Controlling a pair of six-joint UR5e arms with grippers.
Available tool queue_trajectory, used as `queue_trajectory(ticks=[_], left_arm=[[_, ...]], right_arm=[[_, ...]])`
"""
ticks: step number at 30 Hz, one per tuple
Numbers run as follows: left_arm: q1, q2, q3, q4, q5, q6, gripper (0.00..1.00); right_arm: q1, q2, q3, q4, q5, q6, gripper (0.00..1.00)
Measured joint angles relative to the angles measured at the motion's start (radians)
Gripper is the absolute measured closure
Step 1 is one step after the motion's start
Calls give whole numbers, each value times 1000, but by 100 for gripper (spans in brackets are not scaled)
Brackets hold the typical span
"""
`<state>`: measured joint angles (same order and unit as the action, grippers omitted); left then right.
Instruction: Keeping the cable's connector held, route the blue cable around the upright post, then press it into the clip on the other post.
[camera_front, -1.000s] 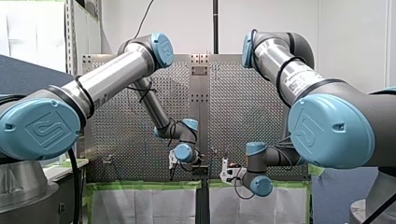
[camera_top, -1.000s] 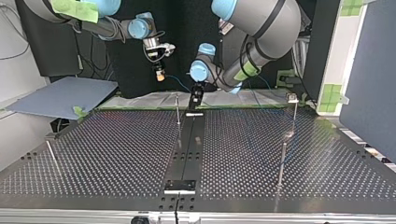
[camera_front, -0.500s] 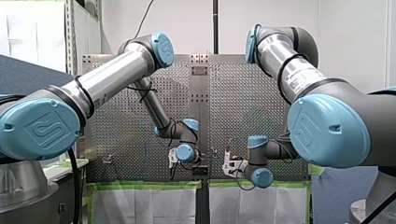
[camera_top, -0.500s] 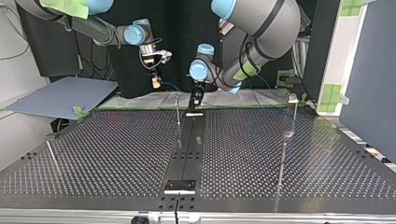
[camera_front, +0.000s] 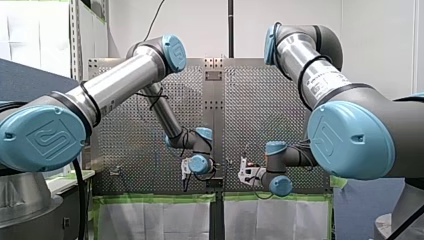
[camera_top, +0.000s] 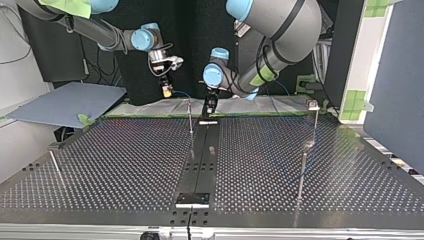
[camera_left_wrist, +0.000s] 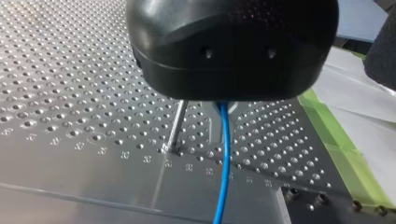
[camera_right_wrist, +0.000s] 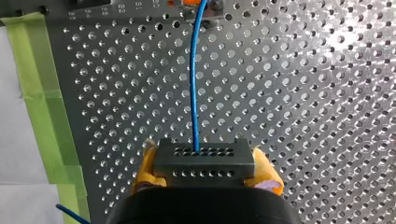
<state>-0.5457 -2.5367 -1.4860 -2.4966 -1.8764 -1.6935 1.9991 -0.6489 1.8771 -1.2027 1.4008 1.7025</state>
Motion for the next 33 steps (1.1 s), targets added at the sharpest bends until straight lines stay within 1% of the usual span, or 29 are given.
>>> queue_trajectory(ticks=[9, 17, 22, 25, 29, 33], left_arm=[[1, -1, 0, 1, 13, 4, 100], [0, -1, 0, 1, 23, 14, 100], [0, -1, 0, 1, 29, 18, 100], [-1, -1, 0, 2, 34, 18, 100], [-2, -1, 0, 2, 36, 18, 100], [-3, -1, 0, 2, 37, 17, 100]], right_arm=[[-19, 7, -24, 8, -13, 24, 100], [-36, 11, -31, 18, -18, 36, 100], [-49, 11, -33, 23, -24, 46, 100], [-53, 13, -34, 29, -28, 46, 100], [-60, 22, -35, 41, -30, 41, 100], [-74, 36, -36, 47, -30, 41, 100]])
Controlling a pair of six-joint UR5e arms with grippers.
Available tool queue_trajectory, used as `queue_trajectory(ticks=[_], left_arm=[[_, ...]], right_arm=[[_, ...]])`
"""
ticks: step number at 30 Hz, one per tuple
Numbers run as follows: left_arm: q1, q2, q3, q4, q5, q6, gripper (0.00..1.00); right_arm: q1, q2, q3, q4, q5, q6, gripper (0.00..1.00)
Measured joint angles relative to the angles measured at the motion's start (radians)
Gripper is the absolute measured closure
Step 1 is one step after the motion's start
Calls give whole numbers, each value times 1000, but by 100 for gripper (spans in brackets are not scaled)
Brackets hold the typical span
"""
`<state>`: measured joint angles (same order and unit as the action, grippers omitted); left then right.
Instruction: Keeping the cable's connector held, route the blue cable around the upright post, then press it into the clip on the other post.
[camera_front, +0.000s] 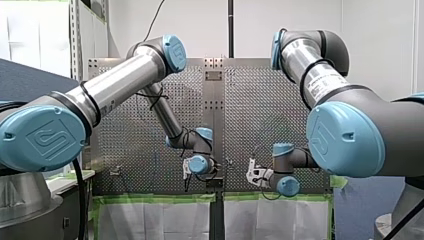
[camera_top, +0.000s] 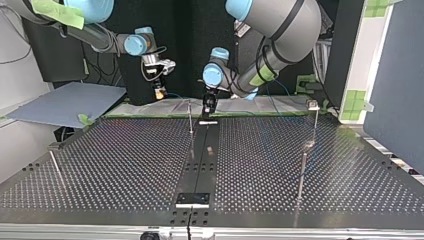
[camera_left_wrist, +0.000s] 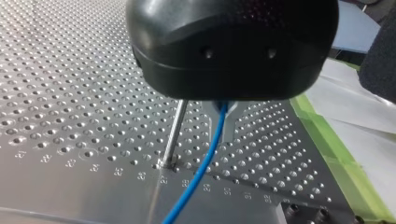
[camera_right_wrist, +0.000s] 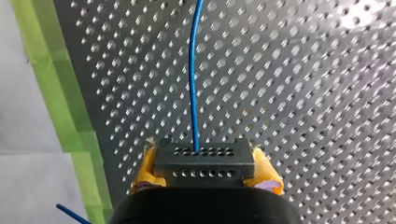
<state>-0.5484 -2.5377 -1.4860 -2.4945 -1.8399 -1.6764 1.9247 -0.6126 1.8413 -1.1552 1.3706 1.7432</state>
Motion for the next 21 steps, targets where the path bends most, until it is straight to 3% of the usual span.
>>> queue_trajectory(ticks=[10, 21], left_arm=[[-13, 0, 0, 1, -21, -4, 100], [-25, 0, 0, 2, -11, -30, 100]], right_arm=[[-50, 11, -19, 19, -1, 10, 100], [-73, 13, -68, 103, -1, -10, 100]])
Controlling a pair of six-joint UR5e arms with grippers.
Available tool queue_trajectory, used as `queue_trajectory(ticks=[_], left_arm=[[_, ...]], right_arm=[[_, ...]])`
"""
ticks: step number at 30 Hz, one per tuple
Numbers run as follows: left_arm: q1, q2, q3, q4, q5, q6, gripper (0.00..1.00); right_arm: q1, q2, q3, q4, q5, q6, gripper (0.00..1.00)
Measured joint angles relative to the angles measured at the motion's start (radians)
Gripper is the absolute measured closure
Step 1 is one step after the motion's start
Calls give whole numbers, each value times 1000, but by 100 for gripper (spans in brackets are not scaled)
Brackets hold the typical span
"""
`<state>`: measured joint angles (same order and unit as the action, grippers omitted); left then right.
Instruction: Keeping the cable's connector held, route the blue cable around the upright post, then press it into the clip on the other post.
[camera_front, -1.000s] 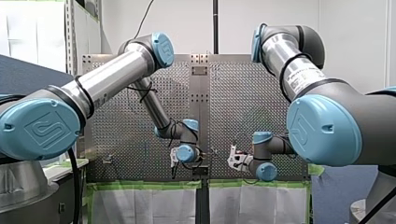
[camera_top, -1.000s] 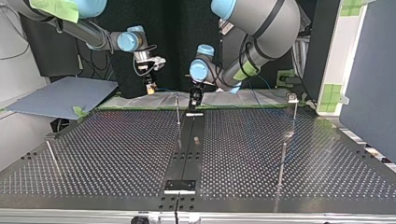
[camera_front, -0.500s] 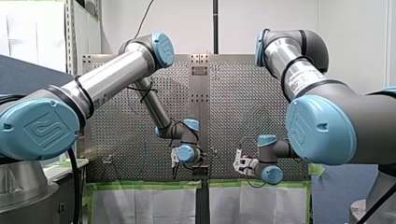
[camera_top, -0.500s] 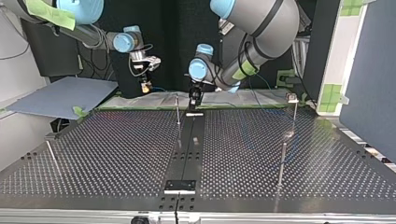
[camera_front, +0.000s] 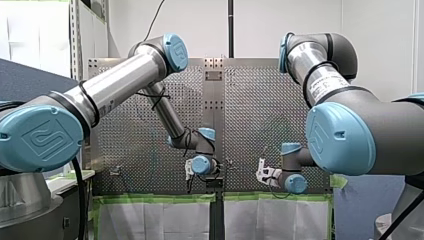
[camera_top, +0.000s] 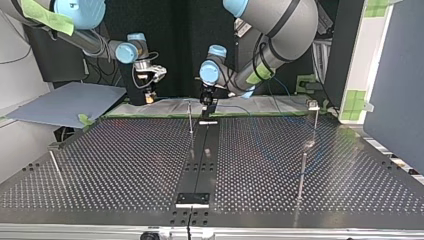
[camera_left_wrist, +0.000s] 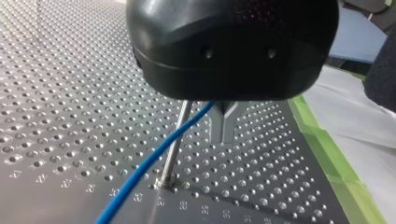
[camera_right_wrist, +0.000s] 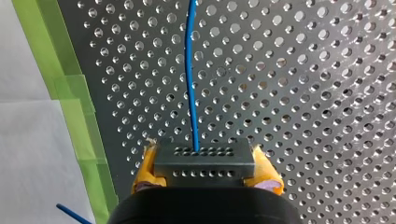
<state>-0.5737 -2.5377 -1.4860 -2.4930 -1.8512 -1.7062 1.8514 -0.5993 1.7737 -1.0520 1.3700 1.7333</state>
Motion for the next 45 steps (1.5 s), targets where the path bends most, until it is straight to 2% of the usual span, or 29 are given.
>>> queue_trajectory(ticks=[4, 9, 18, 32, 38, 45], left_arm=[[6, 0, 0, 0, 10, -16, 100], [20, 0, 3, -1, 28, -31, 100], [45, 0, 31, -6, 66, -43, 100], [62, -7, 59, -15, 102, -64, 100], [65, -58, 106, -52, 107, -61, 100], [77, -100, 184, -57, 112, -90, 100]], right_arm=[[0, 0, -10, 23, 1, -15, 100], [1, 0, -13, 32, 1, -24, 100], [5, 0, -33, 41, 0, -27, 100], [7, 0, -84, 76, 0, -32, 100], [6, 0, -108, 96, -3, -36, 100], [1, 0, -127, 106, -4, -40, 100]])
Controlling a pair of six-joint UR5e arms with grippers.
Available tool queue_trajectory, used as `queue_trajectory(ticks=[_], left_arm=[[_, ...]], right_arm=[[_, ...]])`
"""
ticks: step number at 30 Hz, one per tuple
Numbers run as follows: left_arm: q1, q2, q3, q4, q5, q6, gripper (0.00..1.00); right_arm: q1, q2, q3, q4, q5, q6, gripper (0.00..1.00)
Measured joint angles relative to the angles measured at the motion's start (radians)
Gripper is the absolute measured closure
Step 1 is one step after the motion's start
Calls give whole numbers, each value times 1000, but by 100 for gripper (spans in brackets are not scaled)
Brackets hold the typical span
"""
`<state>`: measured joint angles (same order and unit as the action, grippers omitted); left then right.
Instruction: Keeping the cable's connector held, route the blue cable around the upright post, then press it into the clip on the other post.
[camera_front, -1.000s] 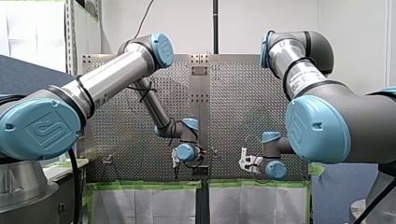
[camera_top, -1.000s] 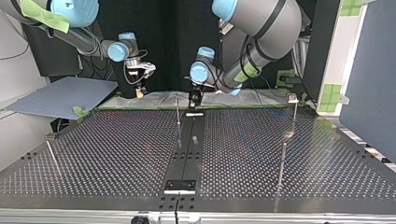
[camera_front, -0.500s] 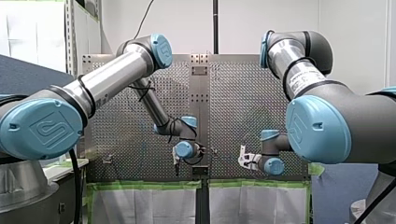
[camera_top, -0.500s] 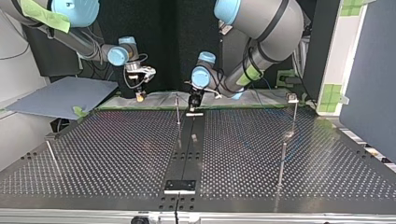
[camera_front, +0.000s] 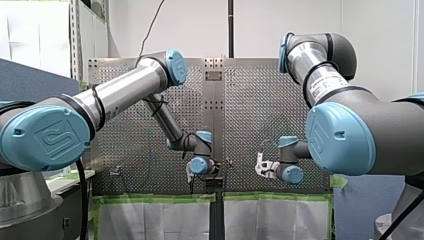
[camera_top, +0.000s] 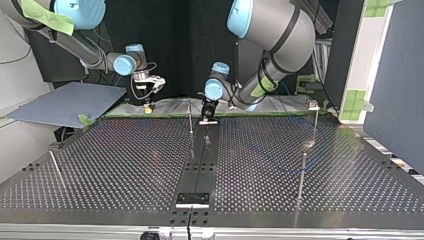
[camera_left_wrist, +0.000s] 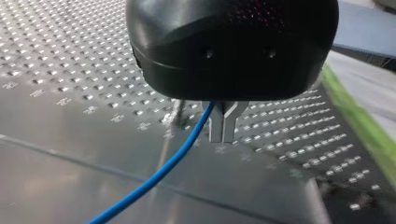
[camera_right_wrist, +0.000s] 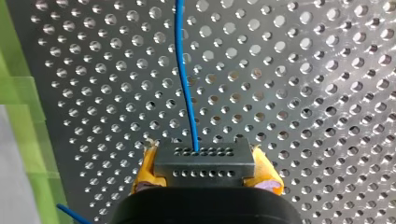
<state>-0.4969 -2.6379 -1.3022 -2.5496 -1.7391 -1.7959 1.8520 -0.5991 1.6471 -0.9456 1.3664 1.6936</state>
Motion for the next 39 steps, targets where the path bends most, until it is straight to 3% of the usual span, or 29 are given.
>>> queue_trajectory(ticks=[6, 19, 20, 21, 22, 23, 24, 26, 27, 29, 31, 32, 39], left_arm=[[15, -2, 35, -6, 2, -18, 100], [28, -3, 40, -22, 12, -24, 100], [28, -3, 40, -23, 13, -23, 89], [28, -3, 40, -24, 16, -19, 89], [28, -3, 40, -24, 19, -14, 71], [28, -2, 40, -23, 22, -8, 60], [27, -2, 40, -23, 26, 0, 60], [26, -2, 40, -21, 34, 16, 37], [25, -2, 40, -21, 42, 28, 37], [23, -1, 40, -23, 54, 46, 18], [23, -1, 40, -27, 66, 68, 13], [23, -1, 40, -28, 70, 77, 0], [19, 0, 40, -75, 53, 147, 0]], right_arm=[[-4, 0, -27, 9, -1, 4, 100], [-9, 1, -57, 40, -1, -3, 100], [-10, 1, -57, 40, -1, -3, 100], [-10, 1, -57, 40, -1, -3, 100], [-11, 1, -57, 40, -1, -4, 100], [-11, 1, -57, 40, -1, -4, 100], [-11, 1, -57, 40, -1, -4, 100], [-11, 1, -57, 40, -1, -4, 100], [-11, 1, -57, 40, -1, -4, 100], [-11, 1, -57, 40, -1, -4, 100], [-10, 1, -57, 41, -1, -4, 100], [-10, 1, -57, 42, -1, -4, 100], [-8, 1, -57, 48, -1, -4, 100]])
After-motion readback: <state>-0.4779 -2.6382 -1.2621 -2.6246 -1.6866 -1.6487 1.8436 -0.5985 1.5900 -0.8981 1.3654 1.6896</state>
